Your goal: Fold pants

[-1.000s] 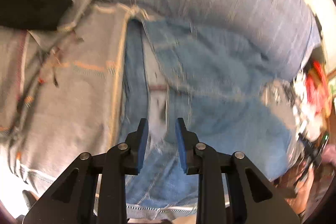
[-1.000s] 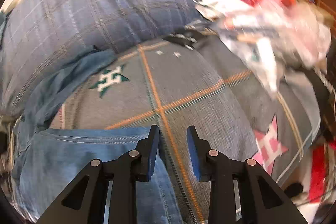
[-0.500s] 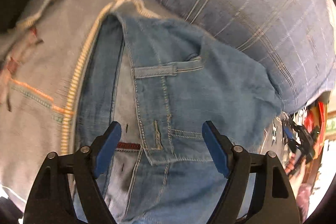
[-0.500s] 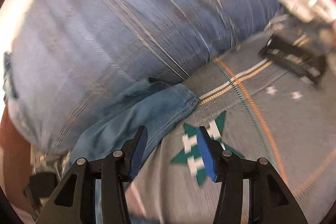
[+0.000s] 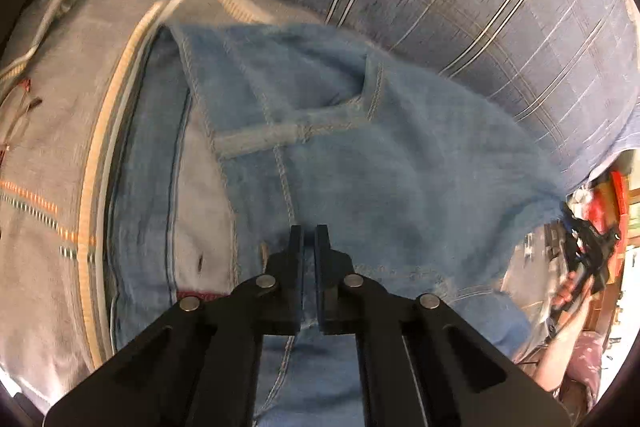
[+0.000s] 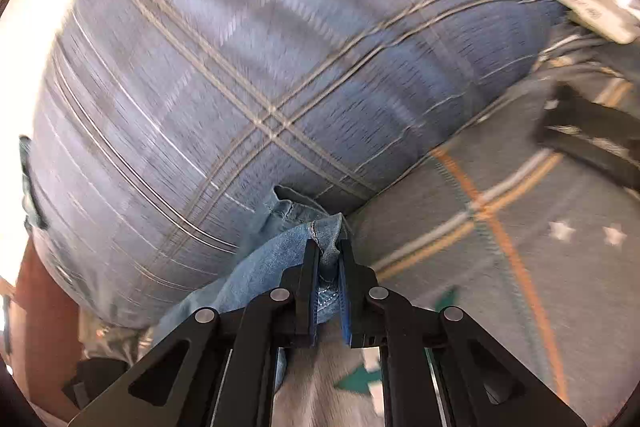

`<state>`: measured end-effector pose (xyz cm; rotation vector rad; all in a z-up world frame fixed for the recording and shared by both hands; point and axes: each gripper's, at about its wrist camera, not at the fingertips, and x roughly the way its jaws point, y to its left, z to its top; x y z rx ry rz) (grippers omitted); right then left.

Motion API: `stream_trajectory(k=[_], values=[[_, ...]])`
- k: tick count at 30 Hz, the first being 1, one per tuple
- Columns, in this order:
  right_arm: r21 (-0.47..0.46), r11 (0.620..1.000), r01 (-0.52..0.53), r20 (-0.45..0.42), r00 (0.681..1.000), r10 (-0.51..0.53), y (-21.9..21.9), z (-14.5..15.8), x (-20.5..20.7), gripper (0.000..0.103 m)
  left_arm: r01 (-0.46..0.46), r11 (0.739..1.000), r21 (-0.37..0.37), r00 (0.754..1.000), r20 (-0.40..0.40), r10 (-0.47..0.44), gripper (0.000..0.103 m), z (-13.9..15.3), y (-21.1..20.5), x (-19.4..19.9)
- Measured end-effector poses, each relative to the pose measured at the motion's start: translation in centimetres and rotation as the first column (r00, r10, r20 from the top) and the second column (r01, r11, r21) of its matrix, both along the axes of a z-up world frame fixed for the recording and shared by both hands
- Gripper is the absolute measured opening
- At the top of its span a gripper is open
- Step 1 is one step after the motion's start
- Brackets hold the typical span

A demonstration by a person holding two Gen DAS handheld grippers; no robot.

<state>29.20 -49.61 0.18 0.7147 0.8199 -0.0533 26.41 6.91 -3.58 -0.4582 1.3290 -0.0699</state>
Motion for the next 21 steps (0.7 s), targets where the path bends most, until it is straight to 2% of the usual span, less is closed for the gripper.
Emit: stream_trajectory(k=[2, 4, 5, 6, 7, 9, 11, 13, 15, 16, 17, 19, 21], values=[[-0.002, 1.0, 0.028, -0.029, 0.999, -0.028, -1.0, -0.9, -1.7, 0.008, 0.012, 0.999, 0.051, 1.0, -0.025, -0.01, 0.001, -1.4, -0.7, 0.1], [-0.048, 0.998, 0.034, -0.147, 0.988, -0.041, -1.4, -3.2, -2.2, 0.008, 0.015, 0.996, 0.082, 1.0, 0.002, -0.016, 0.001, -1.0, -0.9, -0.1], [-0.035, 0.999, 0.029, -0.207, 0.978, -0.036, -1.5, -4.7, -2.4, 0.008, 0.024, 0.996, 0.086, 1.0, -0.008, -0.024, 0.001, -0.9, -0.9, -0.3], [-0.018, 0.999, 0.037, -0.183, 0.982, -0.04, -1.7, -5.2, -3.2, 0.007, 0.024, 0.997, 0.078, 0.999, -0.025, -0.022, 0.001, -0.6, -0.5, -0.6], [-0.013, 0.999, 0.04, -0.174, 0.984, -0.041, -1.6, -4.7, -3.8, 0.016, 0.026, 0.997, 0.068, 0.999, -0.042, -0.023, 0.001, -0.2, -0.1, -1.0], [-0.018, 0.998, 0.056, -0.187, 0.981, -0.058, -1.7, -3.8, -4.3, 0.018, 0.041, 0.996, 0.082, 0.998, -0.049, -0.037, 0.001, 1.4, 1.2, -1.9], [-0.023, 0.999, 0.047, -0.132, 0.99, -0.05, -2.1, -1.7, -5.0, 0.02, -0.007, 0.996, 0.089, 0.999, 0.033, 0.004, 0.001, 4.6, 3.8, -2.6], [-0.067, 0.998, 0.024, -0.083, 0.996, -0.029, -2.1, 0.8, -5.0, 0.026, -0.074, 0.996, 0.057, 0.993, 0.093, 0.069, 0.007, 7.0, 6.1, -2.3], [-0.113, 0.994, 0.0, -0.053, 0.999, -0.006, -1.7, 2.7, -4.3, 0.034, -0.103, 0.994, -0.042, 0.989, 0.1, 0.107, 0.033, 8.3, 7.8, -0.7], [-0.122, 0.992, -0.013, -0.049, 0.999, 0.007, -1.5, 3.7, -3.7, 0.038, -0.118, 0.989, -0.085, 0.989, 0.076, 0.125, 0.071, 8.2, 8.2, 0.5], [-0.129, 0.991, -0.031, -0.05, 0.998, 0.025, -1.3, 4.1, -3.0, 0.038, -0.138, 0.985, -0.1, 0.988, 0.061, 0.145, 0.089, 7.8, 8.3, 1.2], [-0.137, 0.986, -0.09, -0.045, 0.995, 0.084, 0.5, 4.6, -0.8, 0.04, -0.186, 0.98, -0.07, 0.981, 0.043, 0.189, 0.089, 6.1, 7.6, 2.2], [-0.15, 0.98, -0.132, -0.051, 0.991, 0.125, 1.8, 4.6, 0.9, 0.045, -0.182, 0.981, -0.063, 0.983, 0.003, 0.182, 0.089, 3.9, 6.7, 4.0]])
